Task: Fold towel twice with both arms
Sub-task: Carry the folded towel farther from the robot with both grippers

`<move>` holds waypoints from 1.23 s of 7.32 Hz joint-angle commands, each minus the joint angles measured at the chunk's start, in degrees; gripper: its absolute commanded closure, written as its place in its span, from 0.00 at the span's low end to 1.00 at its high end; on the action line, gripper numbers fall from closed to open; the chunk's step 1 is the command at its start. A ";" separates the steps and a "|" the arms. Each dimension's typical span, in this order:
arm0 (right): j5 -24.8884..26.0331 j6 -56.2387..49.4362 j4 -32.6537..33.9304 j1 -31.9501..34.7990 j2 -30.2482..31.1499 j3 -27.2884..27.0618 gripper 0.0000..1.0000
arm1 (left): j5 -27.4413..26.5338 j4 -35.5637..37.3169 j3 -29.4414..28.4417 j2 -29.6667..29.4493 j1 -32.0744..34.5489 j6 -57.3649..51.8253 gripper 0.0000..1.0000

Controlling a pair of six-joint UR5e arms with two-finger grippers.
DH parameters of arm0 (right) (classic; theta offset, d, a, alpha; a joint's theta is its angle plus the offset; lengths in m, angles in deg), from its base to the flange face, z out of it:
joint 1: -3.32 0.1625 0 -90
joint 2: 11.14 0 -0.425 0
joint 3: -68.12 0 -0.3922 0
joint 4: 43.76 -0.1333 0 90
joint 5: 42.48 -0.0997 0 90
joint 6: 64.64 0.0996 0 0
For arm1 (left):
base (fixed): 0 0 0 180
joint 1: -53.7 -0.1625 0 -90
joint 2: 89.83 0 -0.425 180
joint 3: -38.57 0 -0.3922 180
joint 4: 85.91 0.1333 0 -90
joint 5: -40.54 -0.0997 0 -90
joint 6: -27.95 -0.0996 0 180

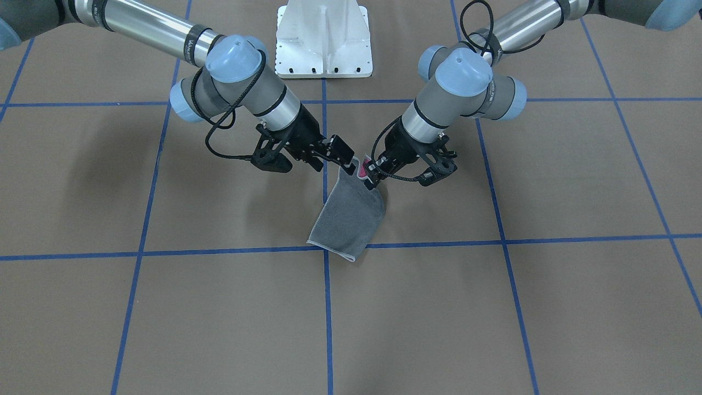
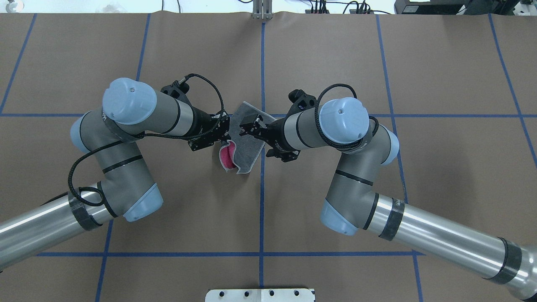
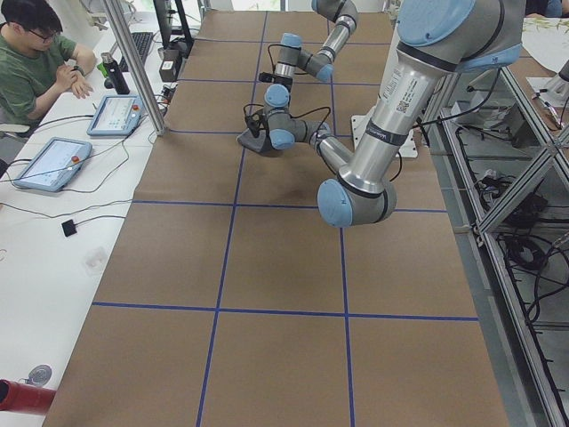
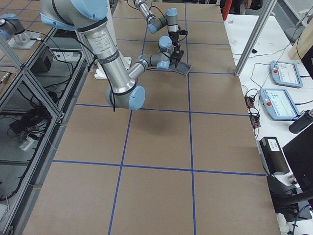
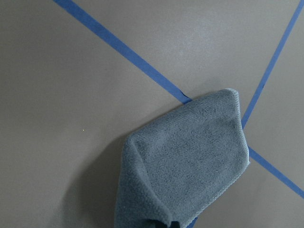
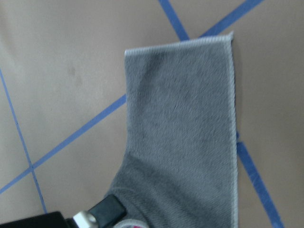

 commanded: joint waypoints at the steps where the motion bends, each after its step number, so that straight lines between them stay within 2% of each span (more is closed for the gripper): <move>1: -2.39 -0.59 -1.69 1.43 1.50 0.02 0.00 | -0.35 0.00 -4.90 -4.39 0.33 0.31 1.00; 5: -2.47 -1.65 -1.78 1.60 2.37 -0.41 0.00 | -0.35 -0.78 -15.98 -10.20 3.85 0.13 1.00; 7: -2.47 -1.91 -1.78 2.04 2.64 -0.42 0.00 | -0.35 -0.79 -17.68 -12.67 3.85 0.66 1.00; 9: -2.47 -2.00 -1.78 2.04 3.25 -0.42 0.00 | -0.44 -0.70 -17.85 -12.68 3.85 0.75 1.00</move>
